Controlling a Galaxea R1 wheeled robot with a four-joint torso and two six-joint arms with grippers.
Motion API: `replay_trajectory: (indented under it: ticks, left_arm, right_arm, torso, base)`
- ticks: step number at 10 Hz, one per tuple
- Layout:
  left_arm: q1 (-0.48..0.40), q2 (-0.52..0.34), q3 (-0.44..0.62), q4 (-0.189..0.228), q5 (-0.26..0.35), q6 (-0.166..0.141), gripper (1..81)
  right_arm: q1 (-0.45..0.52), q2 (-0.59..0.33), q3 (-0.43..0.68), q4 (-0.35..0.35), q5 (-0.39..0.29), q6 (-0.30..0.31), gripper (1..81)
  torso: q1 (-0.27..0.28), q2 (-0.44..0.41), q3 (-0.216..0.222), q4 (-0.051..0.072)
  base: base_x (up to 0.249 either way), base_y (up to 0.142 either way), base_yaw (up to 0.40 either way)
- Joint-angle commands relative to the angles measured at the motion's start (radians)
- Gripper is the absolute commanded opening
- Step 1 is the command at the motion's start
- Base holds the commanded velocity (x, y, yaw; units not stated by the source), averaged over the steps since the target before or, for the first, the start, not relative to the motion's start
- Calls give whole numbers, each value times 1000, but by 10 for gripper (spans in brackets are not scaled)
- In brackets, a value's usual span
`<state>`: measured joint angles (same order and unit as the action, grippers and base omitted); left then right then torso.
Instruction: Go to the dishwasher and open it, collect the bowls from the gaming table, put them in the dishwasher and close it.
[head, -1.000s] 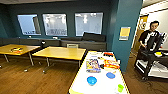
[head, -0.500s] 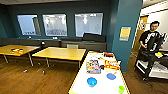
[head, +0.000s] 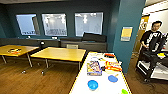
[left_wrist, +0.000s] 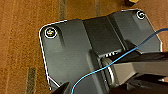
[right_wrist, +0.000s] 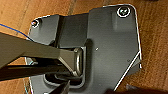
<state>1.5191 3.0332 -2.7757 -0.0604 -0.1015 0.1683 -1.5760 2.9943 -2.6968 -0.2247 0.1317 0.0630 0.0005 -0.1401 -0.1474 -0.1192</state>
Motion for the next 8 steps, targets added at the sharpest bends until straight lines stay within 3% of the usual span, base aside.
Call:
replay_trajectory:
  ticks: [1,5,7,8]
  left_arm:
    - [-49,-5,1,-2,49,4,811]
    - [-49,-3,1,-4,49,4,811]
    - [-50,-2,1,-4,49,4,811]
    - [-50,-2,1,-4,49,2,811]
  right_arm:
    - [49,-7,2,8,-34,1,811]
    - [46,-45,46,8,-27,11,811]
    - [36,-148,204,16,8,20,811]
    - [33,-227,319,31,32,63,811]
  torso:
    - [0,0,0,0]
    - [1,0,0,0]
    - [1,0,0,0]
    - [1,0,0,0]
  base:
    - [82,0,0]
    - [0,0,0]
    - [0,0,0]
    - [0,0,0]
